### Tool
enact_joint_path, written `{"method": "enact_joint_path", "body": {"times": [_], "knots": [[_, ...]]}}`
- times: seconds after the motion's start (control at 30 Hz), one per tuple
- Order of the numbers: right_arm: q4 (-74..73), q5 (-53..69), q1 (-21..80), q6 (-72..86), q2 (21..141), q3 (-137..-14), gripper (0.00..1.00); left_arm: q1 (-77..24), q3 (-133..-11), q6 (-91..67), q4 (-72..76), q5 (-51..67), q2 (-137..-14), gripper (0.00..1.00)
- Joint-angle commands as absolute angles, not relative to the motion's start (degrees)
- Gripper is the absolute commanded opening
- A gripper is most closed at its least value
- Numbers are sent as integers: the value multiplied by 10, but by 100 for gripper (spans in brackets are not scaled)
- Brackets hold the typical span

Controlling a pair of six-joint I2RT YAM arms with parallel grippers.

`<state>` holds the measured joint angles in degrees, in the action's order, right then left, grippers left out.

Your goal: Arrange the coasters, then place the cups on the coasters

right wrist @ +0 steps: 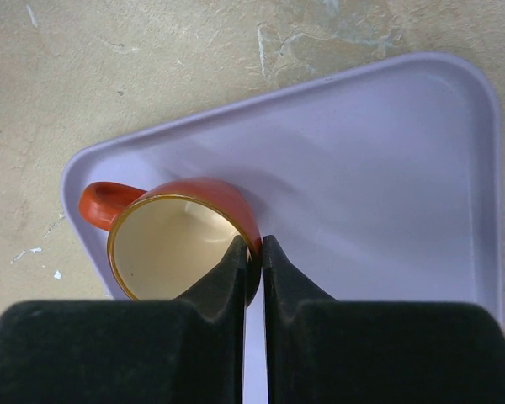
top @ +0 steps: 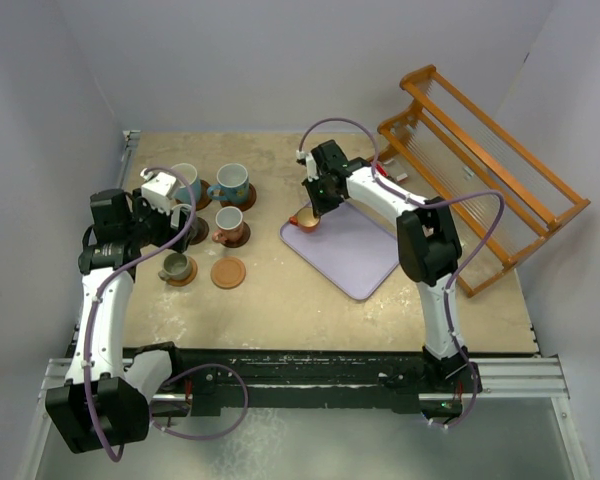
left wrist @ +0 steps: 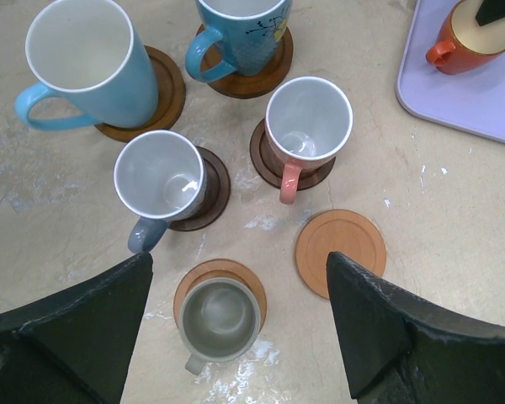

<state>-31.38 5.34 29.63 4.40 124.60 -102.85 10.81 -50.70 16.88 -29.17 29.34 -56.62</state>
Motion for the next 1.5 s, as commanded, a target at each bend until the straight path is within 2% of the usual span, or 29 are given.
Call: {"method": "enact_joint_path", "body": {"times": [0.0,0.2,0.43,0.77,1.17,1.47], "knots": [[-327,61,300,45,1222,-1050,6,106,-504,160,-264,294,-553,81],[-330,60,299,41,1179,-1040,0,106,-501,161,-264,289,-546,81],[-327,60,300,26,1110,-1024,0,106,-501,161,-260,266,-539,82],[-322,86,325,35,1054,-1006,0,107,-504,134,-233,142,-523,83],[-320,69,430,44,1083,-1030,0,142,-501,97,-198,0,-527,89],[-325,58,504,53,1164,-1099,0,155,-498,88,-188,-52,-533,94]]}}
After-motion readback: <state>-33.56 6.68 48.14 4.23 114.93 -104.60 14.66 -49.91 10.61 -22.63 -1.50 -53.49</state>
